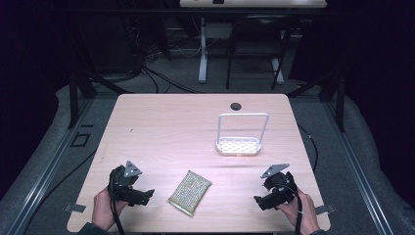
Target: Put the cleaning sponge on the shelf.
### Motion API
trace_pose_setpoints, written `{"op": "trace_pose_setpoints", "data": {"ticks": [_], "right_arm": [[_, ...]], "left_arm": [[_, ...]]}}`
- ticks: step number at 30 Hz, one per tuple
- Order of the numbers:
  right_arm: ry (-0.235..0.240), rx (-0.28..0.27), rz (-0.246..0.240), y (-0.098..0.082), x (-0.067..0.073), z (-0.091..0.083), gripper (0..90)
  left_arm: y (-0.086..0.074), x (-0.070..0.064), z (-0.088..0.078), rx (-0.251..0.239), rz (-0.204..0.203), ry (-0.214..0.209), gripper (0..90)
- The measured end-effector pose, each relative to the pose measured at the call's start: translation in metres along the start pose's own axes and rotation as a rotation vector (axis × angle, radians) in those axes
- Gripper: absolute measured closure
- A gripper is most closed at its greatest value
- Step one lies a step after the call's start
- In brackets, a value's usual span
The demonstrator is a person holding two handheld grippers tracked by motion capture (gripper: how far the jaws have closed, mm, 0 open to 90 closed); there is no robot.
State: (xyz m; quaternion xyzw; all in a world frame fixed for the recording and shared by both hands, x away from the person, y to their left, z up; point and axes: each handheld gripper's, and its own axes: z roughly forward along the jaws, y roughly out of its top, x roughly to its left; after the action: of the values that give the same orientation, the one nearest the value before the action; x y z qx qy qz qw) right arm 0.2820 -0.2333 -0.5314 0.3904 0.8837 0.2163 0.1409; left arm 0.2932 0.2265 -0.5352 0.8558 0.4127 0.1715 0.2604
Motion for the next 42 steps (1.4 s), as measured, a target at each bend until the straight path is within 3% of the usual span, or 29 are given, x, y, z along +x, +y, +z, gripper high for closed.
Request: {"op": "trace_pose_setpoints", "data": {"ticks": [4, 10, 14, 20, 25, 33, 35, 42], "right_arm": [[0.01, -0.016, 0.003, 0.002, 0.002, -0.002, 6.3], [0.045, -0.033, -0.02, 0.009, 0.01, -0.001, 5.4], [0.057, -0.041, -0.036, 0.016, 0.014, 0.001, 4.6], [0.073, -0.053, -0.066, 0.027, 0.02, 0.004, 3.2], [0.131, -0.081, -0.082, 0.04, 0.03, 0.009, 1.6], [0.199, -0.084, -0.124, 0.055, 0.046, 0.018, 0.8], [0.246, -0.077, -0.146, 0.061, 0.05, 0.022, 0.1], [0.258, -0.08, -0.165, 0.078, 0.062, 0.027, 0.0]], "left_arm": [[-0.001, -0.002, 0.004, 0.032, 0.008, -0.011, 0.0], [0.0, 0.0, 0.003, 0.018, -0.006, -0.012, 0.0], [-0.001, 0.0, 0.006, 0.044, 0.008, -0.017, 0.0], [-0.004, 0.0, 0.001, 0.027, -0.005, -0.008, 0.0], [-0.006, 0.0, 0.001, 0.037, -0.006, -0.009, 0.0], [-0.007, 0.002, 0.0, 0.033, -0.018, -0.013, 0.0], [-0.005, 0.001, 0.001, 0.032, -0.015, -0.014, 0.0], [-0.006, -0.001, 0.0, 0.032, -0.007, -0.013, 0.0]]}}
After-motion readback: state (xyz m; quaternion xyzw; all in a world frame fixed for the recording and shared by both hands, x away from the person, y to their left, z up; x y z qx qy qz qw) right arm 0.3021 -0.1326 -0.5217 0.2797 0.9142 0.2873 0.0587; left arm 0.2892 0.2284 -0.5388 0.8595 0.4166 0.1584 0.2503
